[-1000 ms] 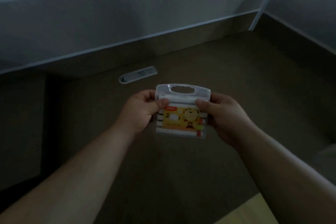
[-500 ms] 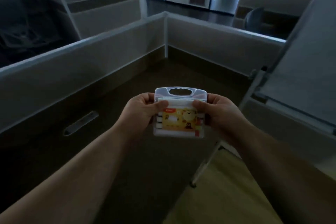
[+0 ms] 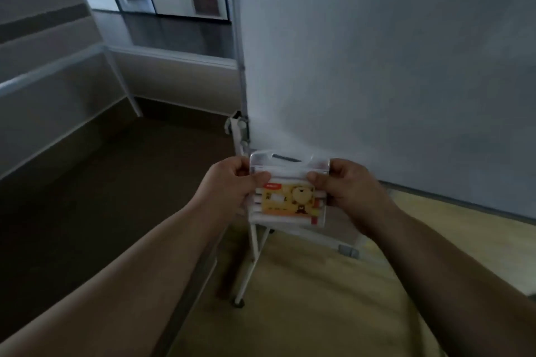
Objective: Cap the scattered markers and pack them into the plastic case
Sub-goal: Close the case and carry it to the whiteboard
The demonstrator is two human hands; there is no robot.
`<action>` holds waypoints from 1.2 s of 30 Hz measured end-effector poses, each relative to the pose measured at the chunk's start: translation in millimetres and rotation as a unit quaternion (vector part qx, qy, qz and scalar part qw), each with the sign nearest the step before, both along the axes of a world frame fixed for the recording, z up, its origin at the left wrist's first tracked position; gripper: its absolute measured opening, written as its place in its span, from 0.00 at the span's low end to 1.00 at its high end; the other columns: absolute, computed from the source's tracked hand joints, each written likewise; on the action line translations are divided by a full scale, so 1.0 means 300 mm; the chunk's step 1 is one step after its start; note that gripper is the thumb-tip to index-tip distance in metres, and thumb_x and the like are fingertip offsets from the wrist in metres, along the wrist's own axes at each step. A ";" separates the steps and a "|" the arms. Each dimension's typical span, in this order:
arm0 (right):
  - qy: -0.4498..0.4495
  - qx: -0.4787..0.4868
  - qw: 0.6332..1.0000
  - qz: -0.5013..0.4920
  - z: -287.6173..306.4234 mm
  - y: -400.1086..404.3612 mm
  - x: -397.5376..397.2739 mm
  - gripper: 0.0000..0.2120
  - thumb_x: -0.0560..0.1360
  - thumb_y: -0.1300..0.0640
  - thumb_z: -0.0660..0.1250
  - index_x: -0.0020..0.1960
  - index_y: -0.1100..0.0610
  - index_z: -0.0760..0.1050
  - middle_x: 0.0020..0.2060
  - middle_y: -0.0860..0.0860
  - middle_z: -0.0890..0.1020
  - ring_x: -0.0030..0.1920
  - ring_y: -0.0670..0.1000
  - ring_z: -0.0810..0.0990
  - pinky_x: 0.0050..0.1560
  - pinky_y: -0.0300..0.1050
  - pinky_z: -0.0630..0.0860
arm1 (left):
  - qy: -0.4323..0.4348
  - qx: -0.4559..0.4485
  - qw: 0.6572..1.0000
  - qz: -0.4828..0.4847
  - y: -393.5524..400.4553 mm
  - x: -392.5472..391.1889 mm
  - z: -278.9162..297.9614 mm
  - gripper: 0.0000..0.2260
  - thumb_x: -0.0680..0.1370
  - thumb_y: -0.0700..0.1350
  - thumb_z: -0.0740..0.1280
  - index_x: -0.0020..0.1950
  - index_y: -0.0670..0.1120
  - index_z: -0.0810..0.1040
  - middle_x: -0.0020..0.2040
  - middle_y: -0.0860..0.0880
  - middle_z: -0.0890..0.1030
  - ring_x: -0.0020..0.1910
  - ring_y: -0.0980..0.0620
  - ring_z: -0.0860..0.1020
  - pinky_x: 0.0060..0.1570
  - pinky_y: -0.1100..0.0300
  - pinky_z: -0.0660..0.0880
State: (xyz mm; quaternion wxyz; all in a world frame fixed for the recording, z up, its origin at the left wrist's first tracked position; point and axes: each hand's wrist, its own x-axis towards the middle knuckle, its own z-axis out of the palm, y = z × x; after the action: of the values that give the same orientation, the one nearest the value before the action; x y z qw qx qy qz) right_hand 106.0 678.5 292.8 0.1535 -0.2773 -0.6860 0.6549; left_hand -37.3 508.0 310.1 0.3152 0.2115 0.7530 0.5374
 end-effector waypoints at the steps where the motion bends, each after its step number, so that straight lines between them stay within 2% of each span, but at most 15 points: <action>1: -0.005 0.011 1.000 -0.007 0.005 0.047 0.035 0.11 0.73 0.55 0.73 0.53 0.58 0.82 0.45 0.55 0.87 0.46 0.55 0.86 0.52 0.60 0.82 | 0.014 -0.005 1.000 -0.007 0.051 0.025 0.001 0.10 0.75 0.45 0.74 0.55 0.46 0.82 0.47 0.48 0.87 0.47 0.49 0.86 0.53 0.46 0.81; 4: -0.028 0.050 0.998 -0.027 0.015 0.156 0.097 0.12 0.72 0.52 0.75 0.53 0.55 0.81 0.44 0.52 0.87 0.44 0.52 0.87 0.50 0.57 0.83 | 0.065 -0.017 0.997 -0.029 0.164 0.065 0.001 0.09 0.74 0.47 0.74 0.53 0.48 0.82 0.46 0.51 0.87 0.46 0.52 0.86 0.52 0.48 0.81; 6: -0.044 0.094 0.994 -0.033 0.020 0.210 0.117 0.16 0.68 0.45 0.76 0.51 0.53 0.81 0.44 0.51 0.86 0.44 0.52 0.86 0.49 0.58 0.83 | 0.124 -0.049 0.990 -0.047 0.225 0.077 0.003 0.08 0.74 0.50 0.74 0.50 0.50 0.81 0.43 0.55 0.86 0.43 0.57 0.85 0.48 0.55 0.82; 8: -0.068 0.161 0.983 -0.047 0.016 0.246 0.118 0.19 0.66 0.39 0.74 0.47 0.52 0.81 0.41 0.50 0.86 0.42 0.51 0.86 0.47 0.60 0.82 | 0.155 -0.065 0.984 -0.056 0.272 0.073 -0.004 0.08 0.74 0.52 0.74 0.49 0.51 0.81 0.42 0.55 0.86 0.42 0.58 0.85 0.46 0.56 0.82; 11: -0.095 0.234 0.964 -0.079 0.001 0.270 0.091 0.13 0.70 0.42 0.73 0.43 0.52 0.80 0.35 0.48 0.83 0.35 0.49 0.83 0.38 0.52 0.81 | 0.191 -0.073 0.977 -0.059 0.312 0.040 -0.022 0.07 0.74 0.53 0.74 0.48 0.53 0.81 0.42 0.56 0.85 0.40 0.60 0.84 0.45 0.57 0.82; 13: -0.113 0.267 0.952 -0.094 -0.017 0.270 0.059 0.14 0.71 0.43 0.73 0.40 0.53 0.79 0.32 0.48 0.81 0.30 0.48 0.78 0.30 0.45 0.72 | 0.211 -0.070 0.973 -0.058 0.330 0.008 -0.033 0.06 0.74 0.53 0.73 0.48 0.54 0.80 0.41 0.57 0.85 0.39 0.62 0.83 0.43 0.60 0.81; 14: -0.124 0.272 0.949 -0.103 -0.031 0.270 0.041 0.14 0.71 0.42 0.73 0.39 0.54 0.79 0.31 0.48 0.81 0.28 0.47 0.76 0.28 0.43 0.69 | 0.216 -0.063 0.973 -0.053 0.337 -0.008 -0.039 0.05 0.74 0.53 0.73 0.47 0.55 0.80 0.41 0.57 0.85 0.39 0.62 0.83 0.42 0.60 0.81; 17: -0.139 0.253 0.948 -0.135 -0.078 0.267 -0.022 0.15 0.70 0.42 0.73 0.41 0.54 0.80 0.33 0.49 0.82 0.28 0.46 0.76 0.27 0.42 0.69 | 0.222 -0.041 0.973 -0.039 0.361 -0.068 -0.071 0.05 0.74 0.52 0.74 0.46 0.54 0.82 0.41 0.55 0.85 0.40 0.58 0.83 0.44 0.57 0.82; 21: -0.163 0.257 0.937 -0.173 -0.128 0.259 -0.098 0.18 0.69 0.39 0.74 0.45 0.54 0.79 0.35 0.48 0.80 0.30 0.45 0.76 0.24 0.38 0.64 | 0.211 -0.020 0.977 -0.034 0.384 -0.145 -0.130 0.09 0.73 0.50 0.76 0.49 0.54 0.79 0.44 0.56 0.83 0.44 0.58 0.82 0.45 0.59 0.80; 24: -0.148 0.251 0.937 -0.194 -0.149 0.255 -0.141 0.19 0.68 0.40 0.74 0.49 0.54 0.81 0.40 0.48 0.83 0.36 0.47 0.79 0.28 0.39 0.67 | 0.200 -0.012 0.979 -0.025 0.399 -0.192 -0.160 0.11 0.73 0.49 0.76 0.51 0.53 0.78 0.46 0.56 0.82 0.45 0.58 0.81 0.45 0.59 0.79; 29: -0.128 0.247 0.935 -0.220 -0.158 0.249 -0.203 0.15 0.70 0.44 0.74 0.50 0.53 0.81 0.41 0.46 0.83 0.40 0.47 0.81 0.33 0.40 0.71 | 0.182 -0.003 0.983 -0.014 0.425 -0.256 -0.186 0.11 0.73 0.49 0.76 0.52 0.51 0.79 0.46 0.56 0.83 0.44 0.59 0.81 0.41 0.62 0.75; 33: -0.119 0.226 0.938 -0.233 -0.179 0.237 -0.232 0.14 0.71 0.47 0.75 0.51 0.53 0.80 0.43 0.46 0.82 0.42 0.45 0.80 0.34 0.39 0.73 | 0.177 0.006 0.984 -0.014 0.429 -0.278 -0.209 0.09 0.74 0.47 0.74 0.52 0.52 0.79 0.46 0.55 0.83 0.44 0.59 0.81 0.40 0.63 0.74; 36: -0.117 0.215 0.937 -0.247 -0.195 0.228 -0.247 0.12 0.70 0.48 0.76 0.49 0.51 0.78 0.41 0.45 0.82 0.40 0.44 0.80 0.33 0.38 0.71 | 0.170 0.012 0.985 -0.010 0.430 -0.298 -0.228 0.10 0.74 0.47 0.75 0.54 0.51 0.78 0.47 0.55 0.83 0.45 0.58 0.81 0.42 0.62 0.76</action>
State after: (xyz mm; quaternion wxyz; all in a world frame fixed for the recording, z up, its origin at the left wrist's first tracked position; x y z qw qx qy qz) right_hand 31.8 746.8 234.3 0.2851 -0.4735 -0.7335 0.3957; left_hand -126.6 637.0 241.7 0.1856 0.3109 0.7870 0.4995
